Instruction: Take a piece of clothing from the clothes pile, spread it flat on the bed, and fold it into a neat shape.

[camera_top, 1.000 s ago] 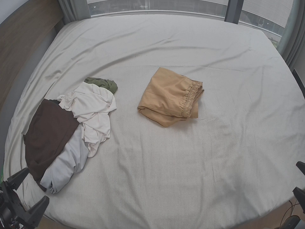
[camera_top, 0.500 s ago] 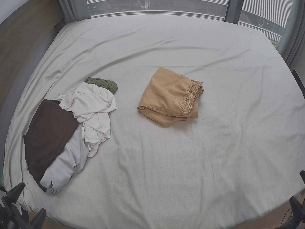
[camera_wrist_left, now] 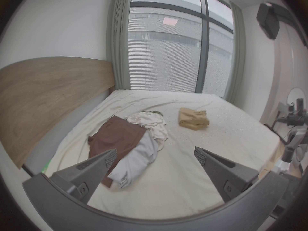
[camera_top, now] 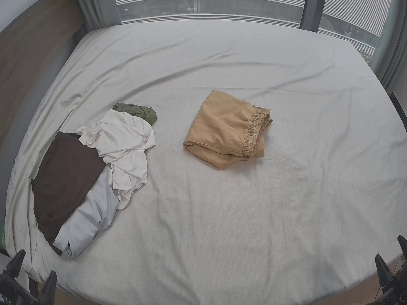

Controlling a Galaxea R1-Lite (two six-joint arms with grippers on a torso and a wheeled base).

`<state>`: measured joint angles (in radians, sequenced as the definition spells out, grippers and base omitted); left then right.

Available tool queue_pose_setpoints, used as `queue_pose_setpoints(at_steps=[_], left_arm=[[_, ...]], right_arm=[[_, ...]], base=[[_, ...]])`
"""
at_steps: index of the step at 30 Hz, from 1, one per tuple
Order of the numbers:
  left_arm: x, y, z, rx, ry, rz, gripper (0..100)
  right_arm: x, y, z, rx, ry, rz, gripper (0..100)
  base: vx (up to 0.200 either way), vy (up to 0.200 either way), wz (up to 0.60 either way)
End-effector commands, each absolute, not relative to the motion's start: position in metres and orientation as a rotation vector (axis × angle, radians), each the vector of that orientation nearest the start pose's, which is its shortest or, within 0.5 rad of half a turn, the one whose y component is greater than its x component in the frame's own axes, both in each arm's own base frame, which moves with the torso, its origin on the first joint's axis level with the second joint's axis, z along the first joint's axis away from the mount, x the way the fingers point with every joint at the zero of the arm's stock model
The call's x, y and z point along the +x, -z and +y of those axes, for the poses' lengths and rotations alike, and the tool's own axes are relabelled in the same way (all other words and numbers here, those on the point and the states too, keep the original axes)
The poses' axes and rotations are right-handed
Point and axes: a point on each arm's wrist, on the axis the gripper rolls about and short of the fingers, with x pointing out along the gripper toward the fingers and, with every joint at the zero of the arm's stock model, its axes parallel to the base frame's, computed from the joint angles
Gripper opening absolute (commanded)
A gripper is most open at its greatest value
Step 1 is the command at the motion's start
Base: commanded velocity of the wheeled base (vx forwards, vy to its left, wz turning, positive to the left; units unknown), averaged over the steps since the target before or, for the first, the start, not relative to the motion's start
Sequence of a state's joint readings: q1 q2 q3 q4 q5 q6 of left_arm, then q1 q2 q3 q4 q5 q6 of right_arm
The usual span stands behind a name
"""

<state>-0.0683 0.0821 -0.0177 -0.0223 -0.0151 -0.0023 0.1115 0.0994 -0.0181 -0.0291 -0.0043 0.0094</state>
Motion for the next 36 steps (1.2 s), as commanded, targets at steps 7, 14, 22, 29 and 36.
queue_pose_setpoints(at_steps=[7, 14, 22, 29, 36], left_arm=[[-0.0206, -0.0763, -0.0004, -0.003, -0.022, 0.028, 100], [-0.0222, -0.0757, -0.0001, -0.005, -0.008, 0.008, 100], [-0.0223, -0.0759, 0.0, 0.008, -0.021, 0.003, 100], [-0.0227, -0.0761, -0.0006, 0.003, 0.023, 0.005, 100], [-0.0227, -0.0757, -0.0007, 0.0, 0.021, 0.0, 100]], right_arm=[[-0.0218, -0.0755, 0.0001, 0.005, 0.012, 0.017, 100], [-0.0219, -0.0754, -0.0001, -0.003, 0.011, 0.015, 100], [-0.0219, -0.0753, 0.0001, 0.002, 0.018, 0.017, 100], [-0.022, -0.0756, 0.0004, -0.02, -0.014, 0.012, 100], [-0.0221, -0.0755, 0.0007, -0.021, -0.019, 0.011, 100]], base=[[0.0, 0.0, 0.0], [0.0, 0.0, 0.0], [0.0, 0.0, 0.0], [0.0, 0.0, 0.0], [0.0, 0.0, 0.0]])
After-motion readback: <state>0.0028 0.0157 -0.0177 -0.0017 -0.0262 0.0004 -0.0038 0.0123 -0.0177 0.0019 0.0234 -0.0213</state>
